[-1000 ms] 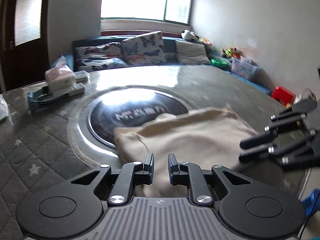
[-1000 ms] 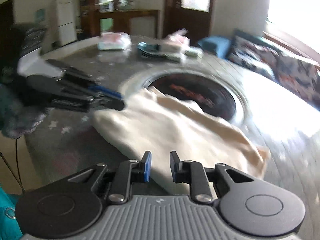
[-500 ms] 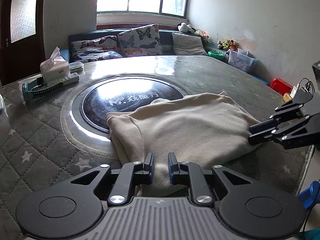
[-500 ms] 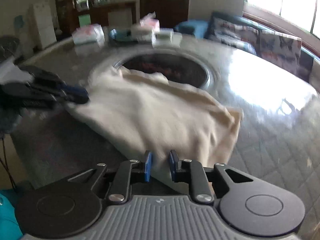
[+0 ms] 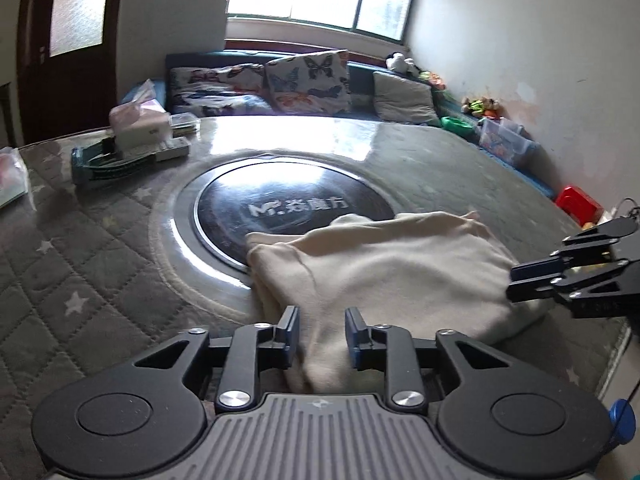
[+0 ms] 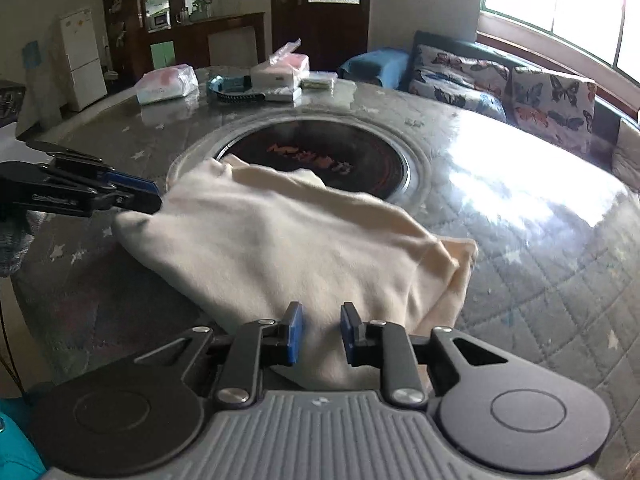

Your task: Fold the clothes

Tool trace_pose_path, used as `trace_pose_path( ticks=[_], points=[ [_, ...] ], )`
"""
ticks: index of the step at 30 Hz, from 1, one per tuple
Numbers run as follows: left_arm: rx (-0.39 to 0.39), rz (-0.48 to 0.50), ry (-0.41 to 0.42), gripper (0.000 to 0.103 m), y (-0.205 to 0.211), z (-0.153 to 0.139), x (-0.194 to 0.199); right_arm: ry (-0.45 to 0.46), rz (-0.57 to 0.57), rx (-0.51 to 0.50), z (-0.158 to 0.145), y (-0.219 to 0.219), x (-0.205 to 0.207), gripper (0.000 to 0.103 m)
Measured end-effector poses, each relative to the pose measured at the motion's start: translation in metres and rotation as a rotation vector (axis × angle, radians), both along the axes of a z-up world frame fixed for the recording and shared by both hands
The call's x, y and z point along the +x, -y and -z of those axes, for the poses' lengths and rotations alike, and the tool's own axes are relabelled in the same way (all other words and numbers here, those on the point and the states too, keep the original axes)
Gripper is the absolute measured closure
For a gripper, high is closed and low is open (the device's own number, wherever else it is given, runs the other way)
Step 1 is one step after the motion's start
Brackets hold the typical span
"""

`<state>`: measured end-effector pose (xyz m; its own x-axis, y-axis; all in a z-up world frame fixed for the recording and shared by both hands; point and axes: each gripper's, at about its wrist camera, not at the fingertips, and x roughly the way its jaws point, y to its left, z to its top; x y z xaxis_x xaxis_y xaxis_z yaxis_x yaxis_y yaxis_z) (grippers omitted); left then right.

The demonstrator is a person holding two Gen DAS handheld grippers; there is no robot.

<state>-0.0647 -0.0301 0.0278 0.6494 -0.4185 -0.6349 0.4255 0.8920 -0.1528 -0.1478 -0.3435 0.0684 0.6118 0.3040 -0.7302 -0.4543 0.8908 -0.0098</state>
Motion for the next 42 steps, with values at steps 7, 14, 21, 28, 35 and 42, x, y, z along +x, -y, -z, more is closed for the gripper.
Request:
trace_pose_path(
  ticks=[7, 14, 21, 28, 35, 42],
  points=[
    [0.017, -0.060, -0.033, 0.058, -0.005, 0.004, 0.007, 0.032, -0.158, -0.043, -0.008, -0.049, -0.002, 0.068],
    [0.004, -0.123, -0.050, 0.050, -0.022, 0.001, 0.010, 0.059, -0.338, -0.084, -0.010, -0.107, -0.007, 0.062],
    [-0.079, -0.227, -0.109, 0.048, -0.043, -0.002, 0.024, 0.106, -0.452, -0.174, 0.002, -0.152, -0.012, 0.061],
    [-0.226, -0.278, -0.219, 0.048, -0.053, 0.002, 0.036, 0.120, -0.483, -0.228, 0.015, -0.178, -0.007, 0.062],
    [-0.350, -0.326, -0.296, 0.046, -0.053, 0.003, 0.043, 0.097, -0.409, -0.136, 0.009, -0.164, 0.003, 0.092],
    [-0.476, -0.409, -0.373, 0.045, -0.050, 0.007, 0.049, 0.060, -0.322, 0.045, -0.012, -0.132, 0.017, 0.094]
  ],
)
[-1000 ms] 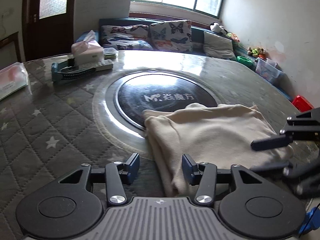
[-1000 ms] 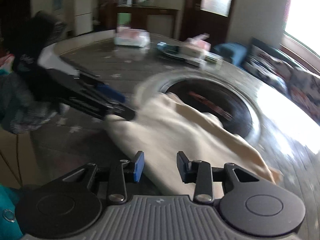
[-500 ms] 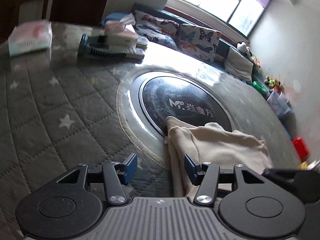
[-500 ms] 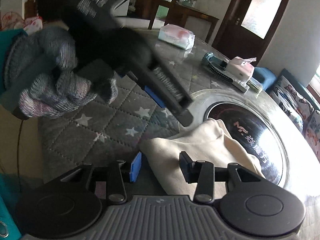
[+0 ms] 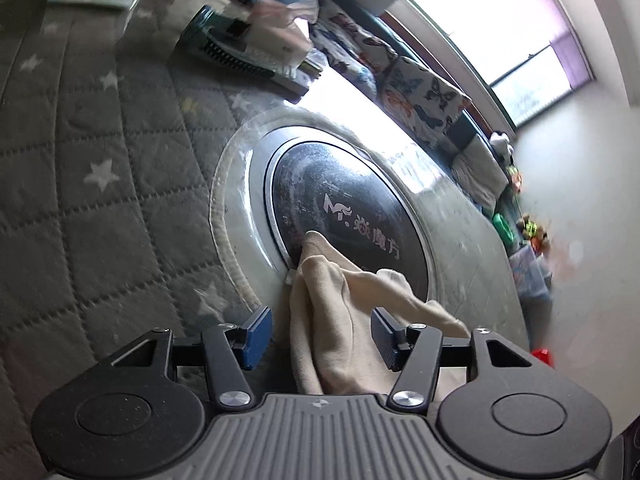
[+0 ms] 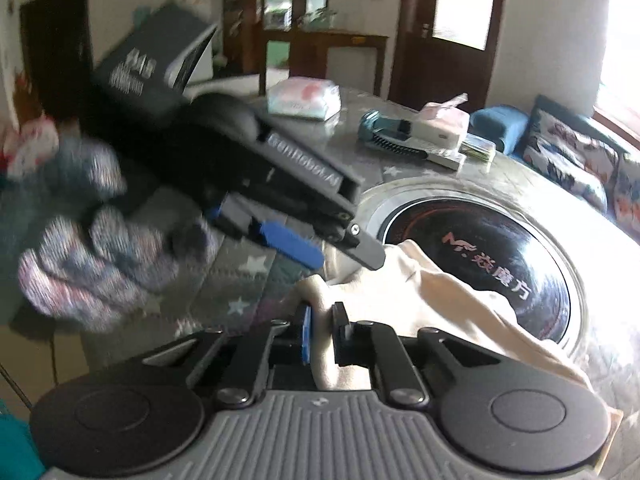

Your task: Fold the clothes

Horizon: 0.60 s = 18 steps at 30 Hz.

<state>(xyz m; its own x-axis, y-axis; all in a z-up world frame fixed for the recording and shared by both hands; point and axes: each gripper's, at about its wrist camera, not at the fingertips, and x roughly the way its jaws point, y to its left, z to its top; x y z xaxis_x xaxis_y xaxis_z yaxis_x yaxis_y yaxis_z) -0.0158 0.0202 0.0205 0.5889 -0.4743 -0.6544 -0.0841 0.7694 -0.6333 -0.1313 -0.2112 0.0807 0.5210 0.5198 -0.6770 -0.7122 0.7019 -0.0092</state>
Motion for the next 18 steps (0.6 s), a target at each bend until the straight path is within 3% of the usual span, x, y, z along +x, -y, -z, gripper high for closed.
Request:
trace_pose_path(
  ticks=[12, 13, 15, 18],
  points=[
    [-0.115, -0.063, -0.089, 0.047, 0.013, 0.014, 0.008, -0.022, 0.038, 0.112, -0.010, 0.030, -0.003, 0.095],
    [-0.119, -0.063, -0.094, 0.051, 0.014, 0.016, 0.009, -0.023, 0.035, 0.116, -0.010, 0.031, -0.005, 0.095],
    [-0.125, -0.062, -0.103, 0.075, 0.016, 0.019, 0.011, -0.024, 0.030, 0.119, -0.010, 0.031, -0.007, 0.095],
    [-0.127, -0.063, -0.113, 0.084, 0.018, 0.023, 0.012, -0.028, 0.041, 0.116, -0.007, 0.032, -0.005, 0.094]
  ],
)
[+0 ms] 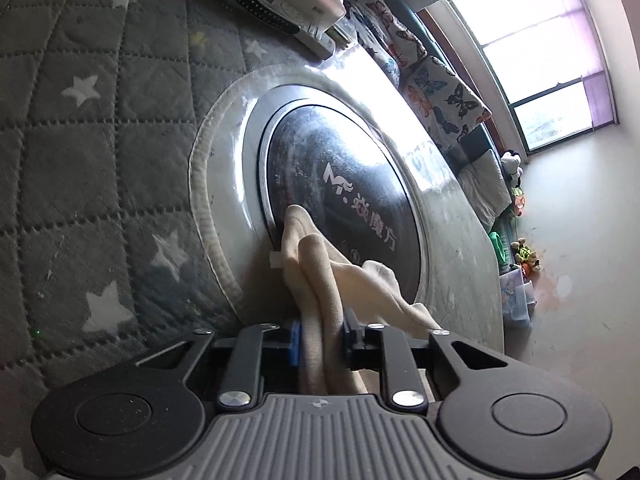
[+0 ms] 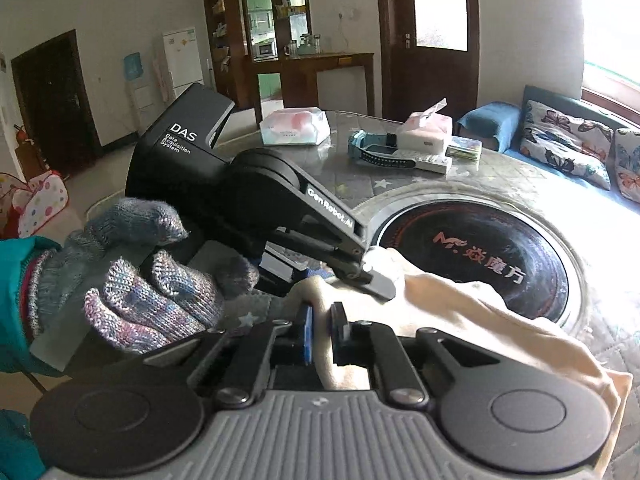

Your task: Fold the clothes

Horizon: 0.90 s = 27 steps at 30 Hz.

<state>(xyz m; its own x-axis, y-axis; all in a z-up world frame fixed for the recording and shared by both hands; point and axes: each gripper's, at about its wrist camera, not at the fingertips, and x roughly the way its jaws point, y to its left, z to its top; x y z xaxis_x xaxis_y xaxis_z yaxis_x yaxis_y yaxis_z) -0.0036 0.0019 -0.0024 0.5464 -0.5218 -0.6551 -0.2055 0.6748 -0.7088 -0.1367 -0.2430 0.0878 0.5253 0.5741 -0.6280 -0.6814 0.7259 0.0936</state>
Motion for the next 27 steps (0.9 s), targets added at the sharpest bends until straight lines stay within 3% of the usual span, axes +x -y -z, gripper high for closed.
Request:
trace_pose_path(
  ticks=[5, 12, 20, 27],
  points=[
    [0.029, 0.013, 0.012, 0.085, 0.001, 0.000, -0.001, -0.006, 0.062, 0.002, -0.001, 0.020, 0.001, 0.084],
    [0.071, 0.033, 0.030, 0.085, 0.004, -0.002, -0.001, 0.011, 0.291, -0.067, 0.005, 0.082, 0.018, 0.080],
    [0.101, 0.056, 0.044, 0.085, 0.006, -0.003, 0.001, -0.029, 0.552, -0.091, 0.028, 0.145, 0.049, 0.055],
    [0.132, 0.076, 0.059, 0.085, 0.009, -0.005, 0.003, -0.118, 0.608, 0.016, 0.049, 0.170, 0.062, 0.056]
  ],
)
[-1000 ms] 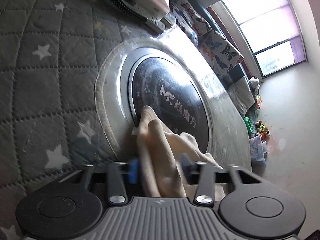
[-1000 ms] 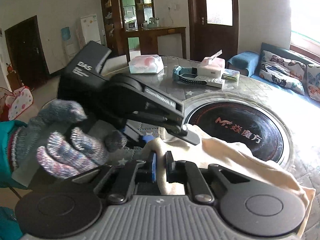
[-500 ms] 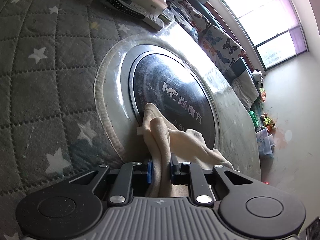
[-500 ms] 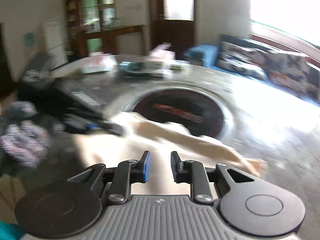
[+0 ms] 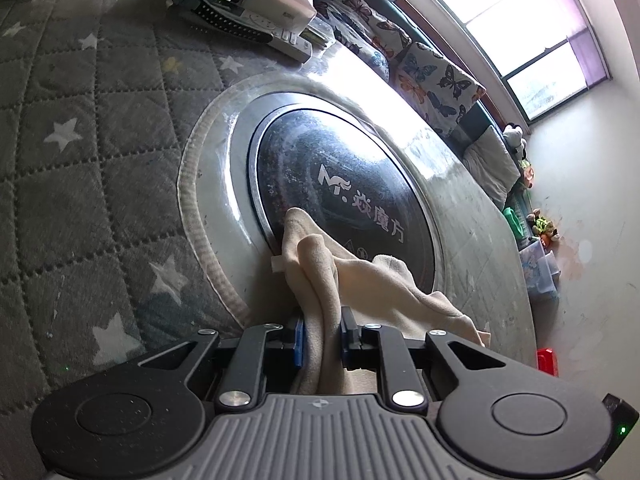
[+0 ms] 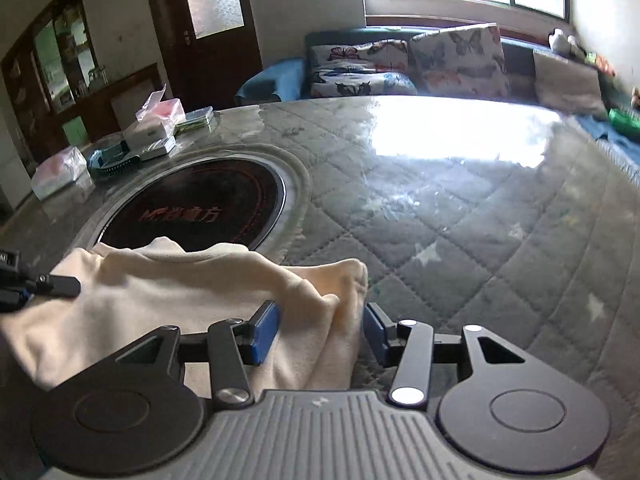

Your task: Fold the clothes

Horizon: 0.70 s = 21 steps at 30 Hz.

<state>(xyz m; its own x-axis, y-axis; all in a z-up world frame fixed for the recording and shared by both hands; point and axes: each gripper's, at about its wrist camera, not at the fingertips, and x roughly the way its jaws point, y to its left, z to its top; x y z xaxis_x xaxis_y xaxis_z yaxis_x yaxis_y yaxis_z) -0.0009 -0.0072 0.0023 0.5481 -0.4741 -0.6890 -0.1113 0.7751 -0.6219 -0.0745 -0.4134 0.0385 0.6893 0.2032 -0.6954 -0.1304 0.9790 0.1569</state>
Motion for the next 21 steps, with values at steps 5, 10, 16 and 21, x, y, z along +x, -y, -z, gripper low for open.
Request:
trace_pose_path(
  ticks=[5, 10, 16, 21],
  points=[
    [0.024, 0.008, 0.006, 0.085, 0.003, -0.003, 0.001, -0.003, 0.001, 0.054, 0.000, 0.001, 0.001, 0.078],
    [0.060, 0.027, 0.038, 0.085, 0.011, -0.013, 0.001, 0.019, -0.003, 0.060, -0.009, -0.004, -0.004, 0.091],
    [0.086, 0.067, 0.086, 0.086, 0.026, -0.030, 0.004, 0.084, 0.016, 0.069, -0.030, 0.005, -0.017, 0.092],
    [0.094, 0.119, 0.125, 0.086, 0.053, -0.043, 0.009, 0.131, 0.056, 0.039, -0.048, 0.022, -0.026, 0.092]
  ],
)
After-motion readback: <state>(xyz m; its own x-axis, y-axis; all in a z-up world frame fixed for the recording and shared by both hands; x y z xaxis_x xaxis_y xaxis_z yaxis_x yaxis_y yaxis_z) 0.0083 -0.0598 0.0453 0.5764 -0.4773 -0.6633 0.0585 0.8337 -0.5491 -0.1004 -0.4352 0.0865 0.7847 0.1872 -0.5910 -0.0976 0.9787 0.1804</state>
